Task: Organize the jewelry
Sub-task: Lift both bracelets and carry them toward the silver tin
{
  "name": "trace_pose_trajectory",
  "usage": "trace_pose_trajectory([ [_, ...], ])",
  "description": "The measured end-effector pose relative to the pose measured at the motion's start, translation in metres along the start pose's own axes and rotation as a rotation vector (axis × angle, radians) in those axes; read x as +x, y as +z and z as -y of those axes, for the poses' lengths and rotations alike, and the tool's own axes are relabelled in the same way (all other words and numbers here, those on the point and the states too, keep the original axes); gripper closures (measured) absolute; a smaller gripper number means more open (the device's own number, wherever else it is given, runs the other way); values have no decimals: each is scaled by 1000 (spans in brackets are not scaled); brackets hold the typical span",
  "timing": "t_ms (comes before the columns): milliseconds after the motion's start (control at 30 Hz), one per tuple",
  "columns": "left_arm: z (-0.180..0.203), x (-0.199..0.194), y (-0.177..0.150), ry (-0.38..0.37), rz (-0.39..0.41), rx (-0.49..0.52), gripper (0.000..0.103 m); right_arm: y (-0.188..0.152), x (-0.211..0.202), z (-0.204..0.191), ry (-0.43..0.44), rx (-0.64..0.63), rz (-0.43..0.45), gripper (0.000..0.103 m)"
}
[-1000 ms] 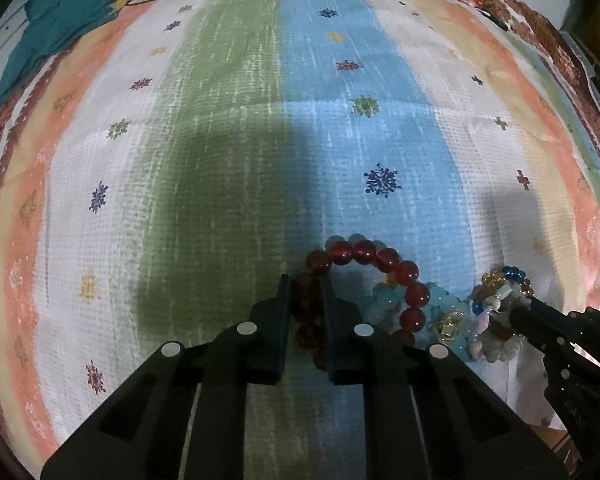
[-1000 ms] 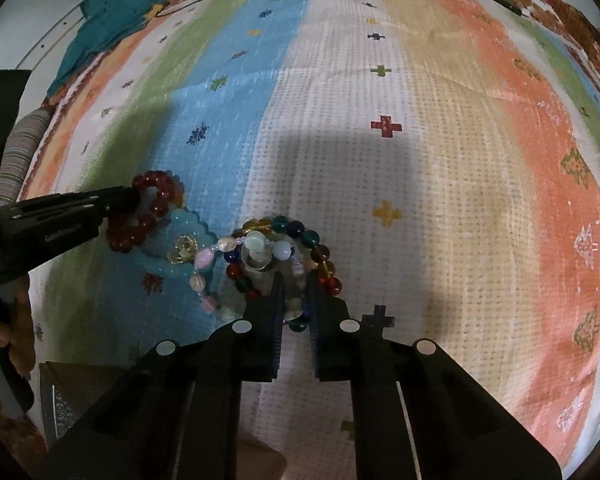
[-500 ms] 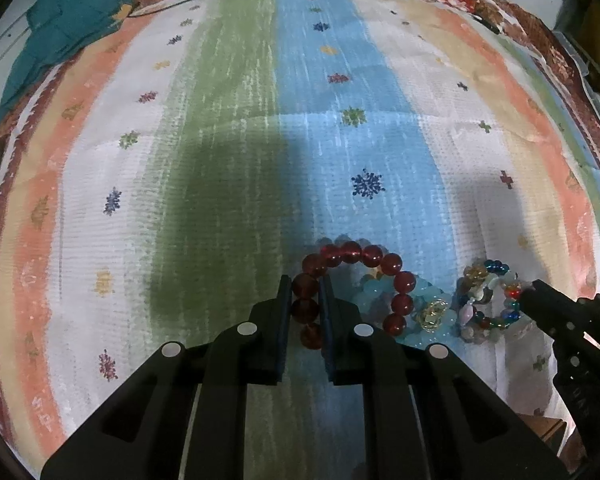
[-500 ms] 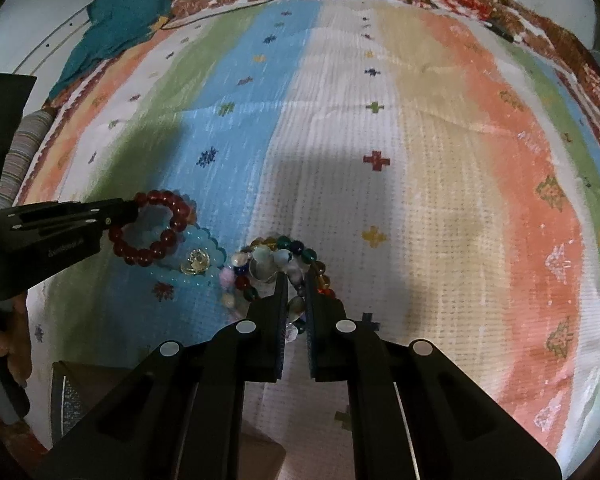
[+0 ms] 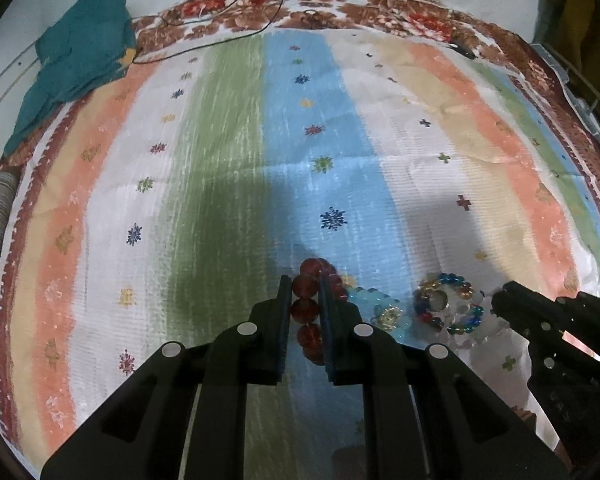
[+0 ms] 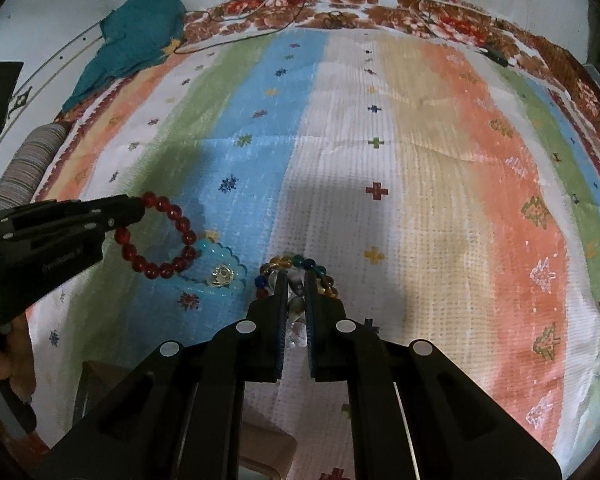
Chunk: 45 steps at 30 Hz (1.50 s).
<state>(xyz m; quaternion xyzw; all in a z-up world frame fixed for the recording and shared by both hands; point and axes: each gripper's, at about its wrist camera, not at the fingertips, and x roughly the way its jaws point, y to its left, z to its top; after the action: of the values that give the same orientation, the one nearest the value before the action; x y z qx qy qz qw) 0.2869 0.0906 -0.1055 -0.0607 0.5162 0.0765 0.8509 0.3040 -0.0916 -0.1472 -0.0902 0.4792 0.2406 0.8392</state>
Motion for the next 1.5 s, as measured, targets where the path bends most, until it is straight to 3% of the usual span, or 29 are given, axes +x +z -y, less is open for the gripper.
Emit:
trace_pose_trajectory([
  [1100,26,-94,-19,-66,187,14,90,-14,-72,-7,9,0,214,94],
  [1500,33,-121,-45,-121,200,3,90,-29,-99,-20,1,-28,276,94],
])
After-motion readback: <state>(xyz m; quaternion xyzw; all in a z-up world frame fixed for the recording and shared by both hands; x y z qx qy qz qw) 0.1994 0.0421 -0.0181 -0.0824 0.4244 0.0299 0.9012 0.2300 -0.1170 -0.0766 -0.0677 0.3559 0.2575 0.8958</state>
